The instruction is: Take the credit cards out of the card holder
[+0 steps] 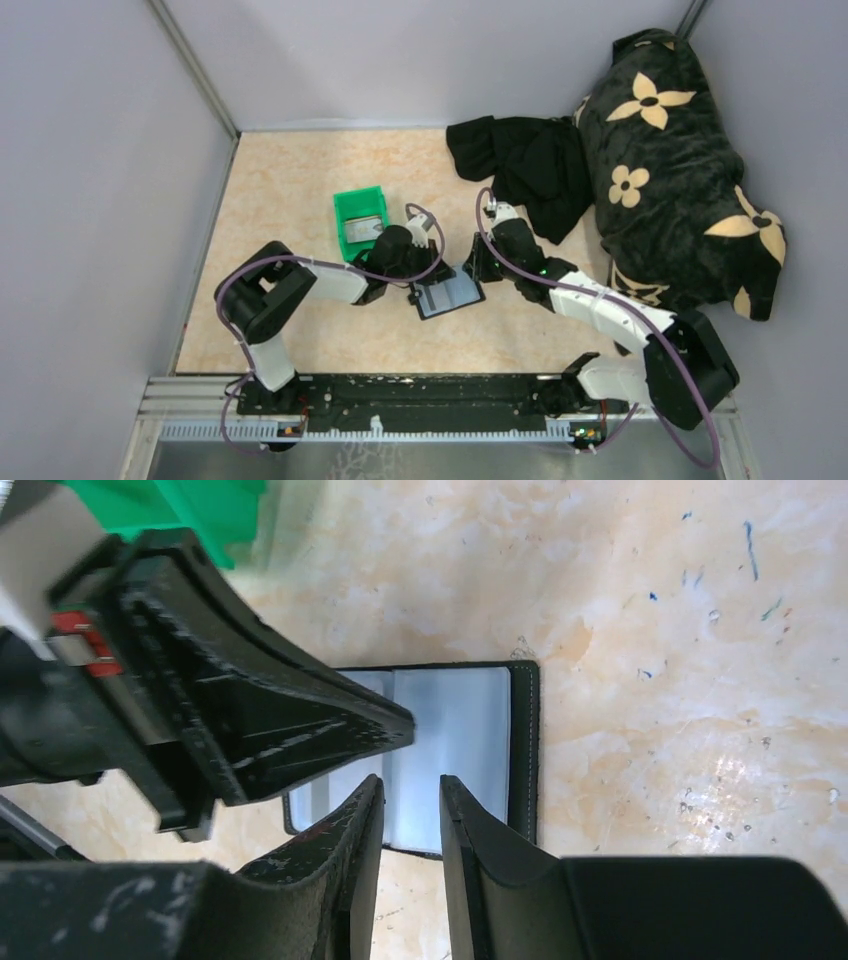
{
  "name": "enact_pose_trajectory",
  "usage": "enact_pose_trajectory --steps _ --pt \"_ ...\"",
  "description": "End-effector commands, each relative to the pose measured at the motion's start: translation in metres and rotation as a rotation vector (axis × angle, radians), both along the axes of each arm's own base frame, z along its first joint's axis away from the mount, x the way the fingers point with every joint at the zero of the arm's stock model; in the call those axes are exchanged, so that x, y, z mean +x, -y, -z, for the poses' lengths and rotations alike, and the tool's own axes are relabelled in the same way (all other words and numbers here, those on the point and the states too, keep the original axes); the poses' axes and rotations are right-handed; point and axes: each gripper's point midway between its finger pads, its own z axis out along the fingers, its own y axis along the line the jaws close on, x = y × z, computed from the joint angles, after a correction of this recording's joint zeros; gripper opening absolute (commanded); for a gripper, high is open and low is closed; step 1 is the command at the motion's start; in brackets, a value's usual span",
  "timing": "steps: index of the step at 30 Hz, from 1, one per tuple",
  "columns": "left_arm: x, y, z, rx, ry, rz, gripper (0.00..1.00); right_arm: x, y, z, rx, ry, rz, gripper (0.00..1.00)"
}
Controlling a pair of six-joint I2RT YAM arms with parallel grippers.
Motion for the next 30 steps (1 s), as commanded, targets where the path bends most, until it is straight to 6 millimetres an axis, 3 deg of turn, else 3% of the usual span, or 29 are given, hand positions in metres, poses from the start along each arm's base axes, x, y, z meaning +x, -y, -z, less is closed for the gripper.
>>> enact_pose_trajectory --steps 1,6,11,13,20,23,30 --pt "-0.003 0.022 0.002 -0.044 -0.012 0.07 0.0 0.008 0.006 -0.029 0.028 0.099 0.027 0.27" --pt "-0.003 0.026 0.013 -0.047 -0.045 0.069 0.0 0.001 0.006 -0.031 0.018 0.11 -0.02 0.17" --pt "-0.002 0.001 0.004 -0.017 0.01 -0.007 0.0 -0.005 -0.002 -0.007 0.003 0.057 -0.058 0.01" --pt "-0.002 -0.01 -0.011 -0.014 0.049 -0.035 0.0 -0.008 -0.009 0.006 -0.003 0.03 -0.074 0.0" --pt "-0.021 -0.041 -0.019 0.017 0.022 -0.097 0.0 -0.014 -0.038 0.028 -0.051 -0.008 -0.14 0.0" --pt "-0.031 -0.053 -0.012 0.017 -0.014 -0.129 0.0 -0.015 -0.041 0.035 -0.05 -0.023 -0.138 0.0" --pt "-0.044 -0.075 0.025 0.124 -0.109 -0.183 0.0 -0.015 -0.042 0.048 -0.073 -0.049 -0.146 0.0"
